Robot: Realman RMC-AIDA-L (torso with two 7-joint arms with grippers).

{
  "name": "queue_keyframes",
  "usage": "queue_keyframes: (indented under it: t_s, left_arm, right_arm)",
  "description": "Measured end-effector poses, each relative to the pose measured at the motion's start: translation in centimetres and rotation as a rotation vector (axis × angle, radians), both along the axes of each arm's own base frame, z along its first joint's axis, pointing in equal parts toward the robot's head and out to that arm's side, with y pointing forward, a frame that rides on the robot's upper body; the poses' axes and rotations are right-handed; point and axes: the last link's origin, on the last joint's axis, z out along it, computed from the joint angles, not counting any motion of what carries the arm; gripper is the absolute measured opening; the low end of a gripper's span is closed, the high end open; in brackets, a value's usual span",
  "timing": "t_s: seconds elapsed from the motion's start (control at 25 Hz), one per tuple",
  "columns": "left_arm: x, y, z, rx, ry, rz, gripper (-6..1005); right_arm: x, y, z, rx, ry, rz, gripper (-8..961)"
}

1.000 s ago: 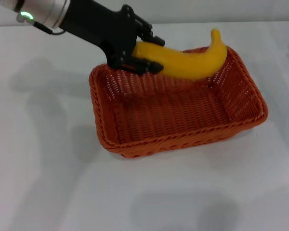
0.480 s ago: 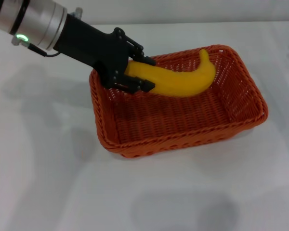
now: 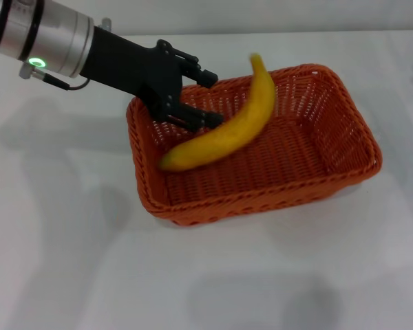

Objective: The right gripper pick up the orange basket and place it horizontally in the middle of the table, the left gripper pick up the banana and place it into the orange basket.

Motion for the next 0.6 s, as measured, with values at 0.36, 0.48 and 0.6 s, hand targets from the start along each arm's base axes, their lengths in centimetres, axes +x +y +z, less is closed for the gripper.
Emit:
queue_keyframes:
  t_s: [0.36, 0.48, 0.6]
  left_arm:
    - [-0.5, 0.9, 2.4, 0.171, -0.188, 0.056, 867]
    - [-2.0, 1.0, 5.0, 0.351, -0.381, 0.092, 894]
    - [-5.2, 0.4, 7.7, 0.549, -0.594, 0.185, 894]
  right_arm:
    - [0.3, -0.3, -0.1, -0.001, 0.001, -0.008, 877]
    - [0.4, -0.4, -0.1, 0.0, 0.002, -0.008, 877]
    - [0.4, -0.5, 0.0, -0.001, 0.01, -0.006, 877]
